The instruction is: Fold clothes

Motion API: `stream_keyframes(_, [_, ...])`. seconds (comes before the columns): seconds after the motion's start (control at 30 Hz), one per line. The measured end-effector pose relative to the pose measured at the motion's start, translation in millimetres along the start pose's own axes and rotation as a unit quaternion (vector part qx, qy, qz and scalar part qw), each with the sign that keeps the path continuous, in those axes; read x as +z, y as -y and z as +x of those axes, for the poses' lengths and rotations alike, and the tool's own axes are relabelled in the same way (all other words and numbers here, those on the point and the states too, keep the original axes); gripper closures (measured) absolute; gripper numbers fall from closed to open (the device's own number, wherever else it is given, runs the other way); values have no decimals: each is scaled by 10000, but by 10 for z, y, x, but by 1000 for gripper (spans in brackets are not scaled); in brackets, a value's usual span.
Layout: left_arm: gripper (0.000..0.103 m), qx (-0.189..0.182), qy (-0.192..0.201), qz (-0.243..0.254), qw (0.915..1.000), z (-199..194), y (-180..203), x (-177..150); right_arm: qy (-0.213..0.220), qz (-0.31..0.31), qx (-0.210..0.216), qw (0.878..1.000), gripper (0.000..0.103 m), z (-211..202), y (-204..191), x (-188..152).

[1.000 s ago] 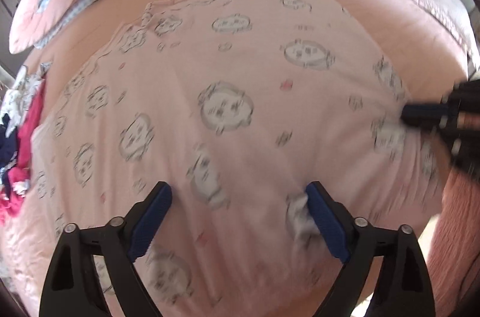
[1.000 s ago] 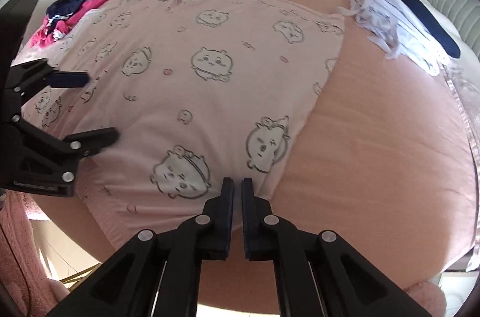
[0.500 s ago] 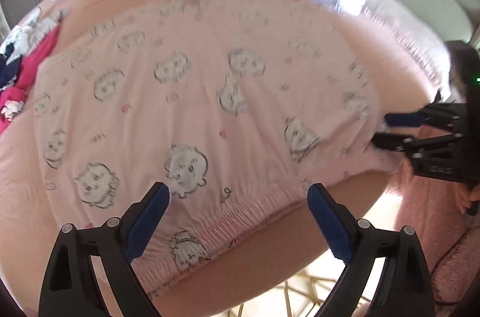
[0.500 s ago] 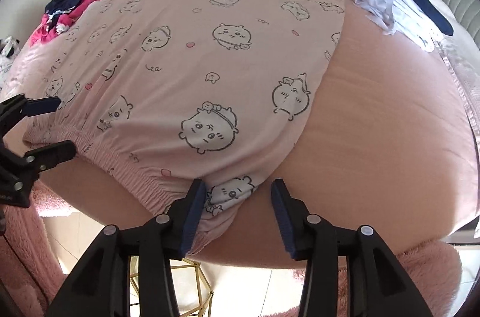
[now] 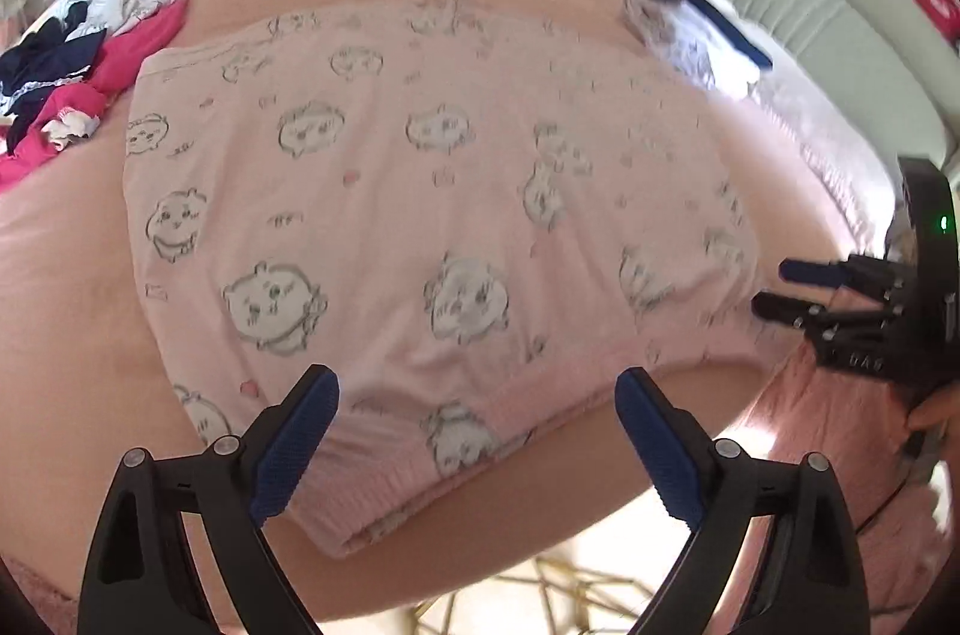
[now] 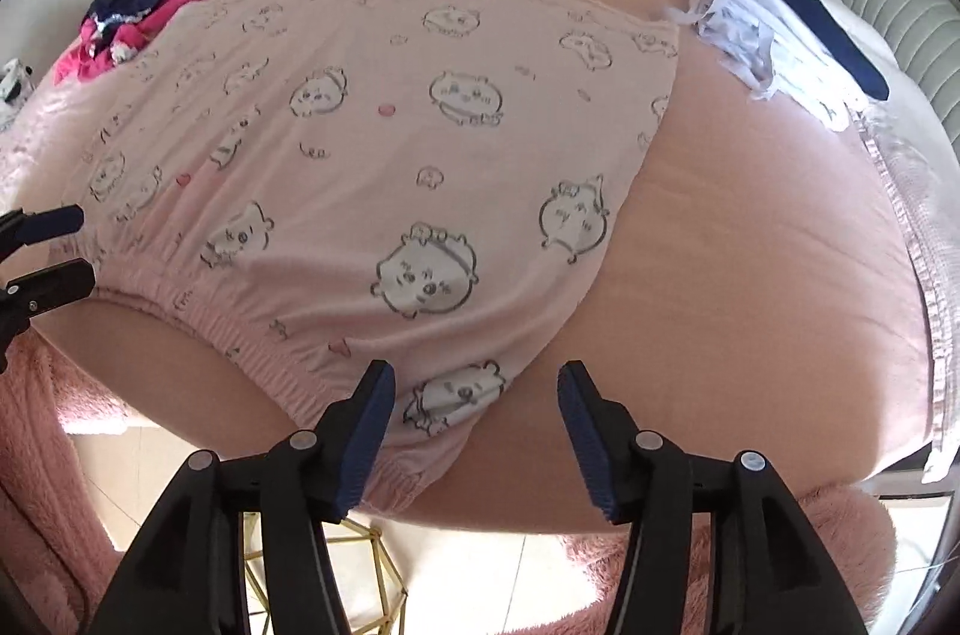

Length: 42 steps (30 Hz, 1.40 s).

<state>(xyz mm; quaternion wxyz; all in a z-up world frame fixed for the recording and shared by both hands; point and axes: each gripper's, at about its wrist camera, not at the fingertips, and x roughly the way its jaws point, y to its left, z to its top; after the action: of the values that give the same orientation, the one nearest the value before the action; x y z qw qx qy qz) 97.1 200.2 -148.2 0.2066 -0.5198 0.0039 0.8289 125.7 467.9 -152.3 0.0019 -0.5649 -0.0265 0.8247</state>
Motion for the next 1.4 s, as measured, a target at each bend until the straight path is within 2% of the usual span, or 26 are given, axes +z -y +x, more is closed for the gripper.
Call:
stream_keyframes(0.1, [9, 607, -406, 202, 9971, 190, 36, -37, 236, 153, 234, 9993, 47, -31, 1, 119])
stream_keyframes(0.17, [9, 674, -676, 207, 9952, 238, -19, -185, -78, 64, 108, 9999, 47, 128, -47, 171])
stream_keyframes(0.3, [9, 516, -510, 127, 9973, 86, -76, -309, -260, 324, 333, 9986, 47, 165, 175, 87])
stream_keyframes(0.37, [9, 363, -278, 43, 9989, 13, -64, -193, -224, 548, 516, 9969, 47, 94, 299, 121])
stream_keyframes(0.47, [9, 292, -3, 148, 9995, 44, 48, 114, 33, 789, 512, 9956, 46, 38, 457, 312])
stream_keyframes(0.57, [9, 378, -16, 380, 9986, 103, 132, 363, 92, 1173, 478, 9919, 46, 86, 626, 472])
stream_keyframes(0.7, [9, 295, -21, 446, 9986, 64, 221, 365, -39, 1622, 825, 9833, 46, 244, 786, 455])
stream_keyframes(0.83, [9, 120, 114, 327, 9993, 84, 286, 281, -8, 1728, 844, 9813, 46, 295, 851, 450])
stream_keyframes(0.93, [9, 497, 256, 510, 9971, 133, 383, 284, 74, 1712, 782, 9821, 46, 291, 947, 487])
stream_keyframes(1.0, [9, 506, 253, 421, 9975, 161, 365, 331, 149, 1823, 860, 9794, 47, 336, 1055, 553])
stream_keyframes(1.13, [9, 512, 184, 199, 9983, 146, 191, 304, 105, 2163, 1308, 9675, 46, 512, 1194, 608])
stream_keyframes(1.3, [9, 516, 84, -86, 9986, 114, -52, 247, 181, 2139, 1500, 9651, 47, 540, 1122, 707])
stream_keyframes(1.33, [9, 517, 64, -143, 9985, 107, -101, 235, 186, 2107, 1548, 9650, 51, 538, 1094, 725])
stream_keyframes(1.37, [9, 517, 44, -200, 9985, 101, -149, 224, 192, 2071, 1597, 9650, 59, 535, 1066, 743])
stream_keyframes(1.4, [9, 518, 24, -257, 9983, 94, -198, 212, 173, 2033, 1663, 9647, 85, 543, 1033, 765])
